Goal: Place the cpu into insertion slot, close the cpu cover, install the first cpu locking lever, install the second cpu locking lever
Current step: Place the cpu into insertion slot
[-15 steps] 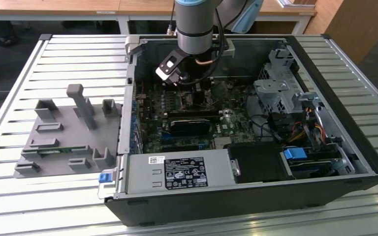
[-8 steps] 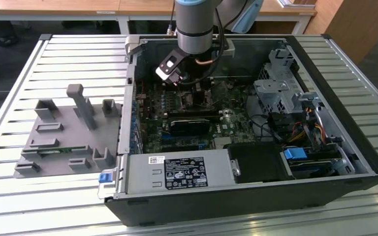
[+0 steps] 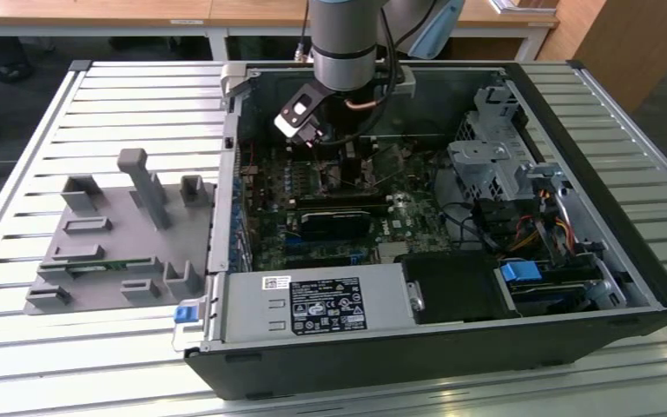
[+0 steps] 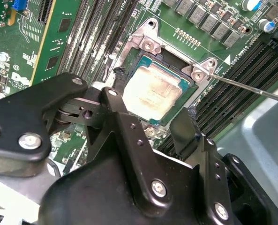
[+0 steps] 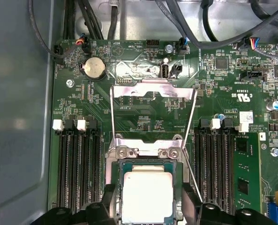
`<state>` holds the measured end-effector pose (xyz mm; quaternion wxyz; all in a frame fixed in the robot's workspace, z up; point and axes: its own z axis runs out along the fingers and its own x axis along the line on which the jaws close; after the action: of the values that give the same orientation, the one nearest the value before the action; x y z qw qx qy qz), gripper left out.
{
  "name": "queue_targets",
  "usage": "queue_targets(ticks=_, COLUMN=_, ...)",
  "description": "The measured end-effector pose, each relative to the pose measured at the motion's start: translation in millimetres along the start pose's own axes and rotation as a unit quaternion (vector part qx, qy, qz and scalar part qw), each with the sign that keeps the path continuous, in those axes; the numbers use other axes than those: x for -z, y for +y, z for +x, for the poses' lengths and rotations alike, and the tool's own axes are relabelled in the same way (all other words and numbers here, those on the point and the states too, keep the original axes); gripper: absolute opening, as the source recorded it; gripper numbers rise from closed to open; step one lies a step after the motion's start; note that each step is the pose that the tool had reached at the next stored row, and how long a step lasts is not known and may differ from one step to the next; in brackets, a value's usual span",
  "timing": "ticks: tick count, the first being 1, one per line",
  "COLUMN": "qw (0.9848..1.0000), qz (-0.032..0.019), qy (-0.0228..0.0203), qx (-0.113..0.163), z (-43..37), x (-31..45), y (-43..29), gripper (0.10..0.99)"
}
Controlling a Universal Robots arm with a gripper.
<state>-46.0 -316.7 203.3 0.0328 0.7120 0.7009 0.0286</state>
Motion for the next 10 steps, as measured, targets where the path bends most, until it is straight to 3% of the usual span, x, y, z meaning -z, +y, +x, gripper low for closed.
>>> queue_targets(ticks=3, qw=1.0000, qz=0.0001, qy=0.0000, qx=0.000, z=0.0, x=0.8, y=0.1, gripper=0.580)
queue_targets(ticks=6, qw=1.0000, qz=0.0002, qy=-0.0001, qx=0.000, z=-0.1, x=2.2, y=0.1, gripper=0.404)
queue_targets(ticks=7, qw=1.0000, qz=0.0001, qy=0.0000, qx=0.000, z=0.0, x=2.6, y=0.2, gripper=0.404)
queue_targets(ticks=10, qw=1.0000, qz=0.0002, qy=-0.0001, qx=0.000, z=-0.1, x=3.9, y=0.3, gripper=0.286)
